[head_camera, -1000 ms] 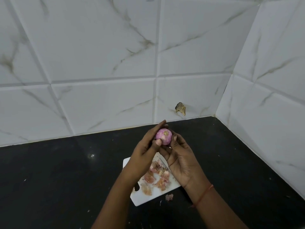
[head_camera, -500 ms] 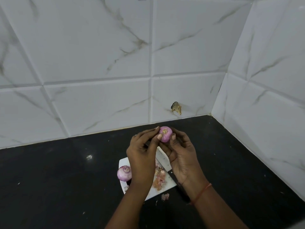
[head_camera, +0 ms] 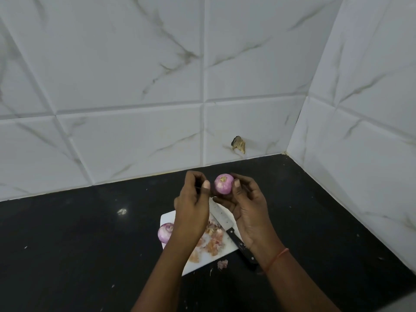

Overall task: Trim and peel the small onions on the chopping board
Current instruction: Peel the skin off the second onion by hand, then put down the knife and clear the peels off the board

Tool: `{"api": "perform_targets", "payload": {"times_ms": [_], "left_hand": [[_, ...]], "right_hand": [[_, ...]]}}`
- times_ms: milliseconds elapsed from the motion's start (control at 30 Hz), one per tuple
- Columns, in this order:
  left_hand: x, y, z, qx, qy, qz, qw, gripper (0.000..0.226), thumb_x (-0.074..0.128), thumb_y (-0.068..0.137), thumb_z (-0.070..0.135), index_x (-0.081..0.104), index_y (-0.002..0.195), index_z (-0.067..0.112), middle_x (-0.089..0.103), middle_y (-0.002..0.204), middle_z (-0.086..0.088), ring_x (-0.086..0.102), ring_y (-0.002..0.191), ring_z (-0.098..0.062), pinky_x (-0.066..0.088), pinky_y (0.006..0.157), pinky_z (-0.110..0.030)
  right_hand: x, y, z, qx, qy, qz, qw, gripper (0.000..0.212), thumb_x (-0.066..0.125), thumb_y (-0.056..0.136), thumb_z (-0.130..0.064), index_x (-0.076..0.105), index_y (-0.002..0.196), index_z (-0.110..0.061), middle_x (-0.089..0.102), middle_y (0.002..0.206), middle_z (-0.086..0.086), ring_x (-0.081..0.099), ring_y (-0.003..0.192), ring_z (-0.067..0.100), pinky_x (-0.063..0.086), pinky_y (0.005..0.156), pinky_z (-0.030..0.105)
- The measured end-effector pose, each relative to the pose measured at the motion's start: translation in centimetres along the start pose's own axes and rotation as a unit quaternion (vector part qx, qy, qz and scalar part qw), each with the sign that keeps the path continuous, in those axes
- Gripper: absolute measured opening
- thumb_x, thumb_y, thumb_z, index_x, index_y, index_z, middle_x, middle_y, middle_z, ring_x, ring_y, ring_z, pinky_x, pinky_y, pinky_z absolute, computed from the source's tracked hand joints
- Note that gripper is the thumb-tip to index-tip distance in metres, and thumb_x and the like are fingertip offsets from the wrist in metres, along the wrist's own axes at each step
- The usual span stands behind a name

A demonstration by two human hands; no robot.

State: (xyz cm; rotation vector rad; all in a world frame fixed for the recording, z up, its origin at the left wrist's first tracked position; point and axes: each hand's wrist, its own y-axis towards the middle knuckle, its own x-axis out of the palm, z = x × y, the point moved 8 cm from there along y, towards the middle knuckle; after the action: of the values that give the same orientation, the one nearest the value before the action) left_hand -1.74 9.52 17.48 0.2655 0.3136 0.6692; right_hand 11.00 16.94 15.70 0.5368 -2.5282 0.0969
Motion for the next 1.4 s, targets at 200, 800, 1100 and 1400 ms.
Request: {"api": "perform_targets", "payload": {"times_ms": [200,800,1100,1400], "left_hand": [[-1.5,-0.4,-3.2,-0.054,0.101,0.015,0.993,0.04,0.042,0.104,0.044,0.058,0.074,0.023,0.062,0.067,0.003,0.059,0.067,-0.012,0.048,0.071,-0.037],[-8.0,-3.5,-14.4,-0.235,0.158,-0.049,0.958,0.036,0.083,0.077,0.011,0.063,0.104,0.025,0.061,0.107,0.005,0.06,0.099,-0.012,0.043,0.07,-0.015],[-8.6,-4.4,-16.8,-0.249,0.164,0.026,0.954,0.014,0.066,0.087,0.015,0.058,0.092,0.025,0.06,0.098,-0.002,0.062,0.088,-0.021,0.054,0.069,-0.035],[-7.1,-4.2,-17.6,-0.246,0.304,-0.041,0.919,0.075,0.084,0.073,0.045,0.049,0.139,0.037,0.043,0.133,0.008,0.059,0.104,-0.013,0.049,0.077,-0.032]], "right_hand": [[-0.5,0.0,-0.4,-0.068,-0.178,0.012,0.982,0.024,0.071,0.084,-0.018,0.069,0.107,-0.012,0.072,0.103,0.006,0.07,0.096,0.025,0.059,0.082,0.041],[-4.3,1.0,6.3,0.003,-0.614,-0.037,0.788,0.017,0.059,0.095,-0.023,0.07,0.086,-0.013,0.064,0.071,-0.008,0.063,0.066,0.01,0.052,0.064,0.026],[-3.2,0.0,9.6,-0.001,-0.668,-0.075,0.741,0.014,0.057,0.095,-0.018,0.07,0.101,-0.018,0.069,0.096,-0.005,0.061,0.097,0.016,0.052,0.083,0.032],[-1.3,0.0,10.8,-0.004,-0.623,-0.094,0.777,0.012,0.063,0.092,-0.015,0.067,0.093,-0.026,0.068,0.09,-0.012,0.064,0.085,0.006,0.053,0.076,0.022]]}}
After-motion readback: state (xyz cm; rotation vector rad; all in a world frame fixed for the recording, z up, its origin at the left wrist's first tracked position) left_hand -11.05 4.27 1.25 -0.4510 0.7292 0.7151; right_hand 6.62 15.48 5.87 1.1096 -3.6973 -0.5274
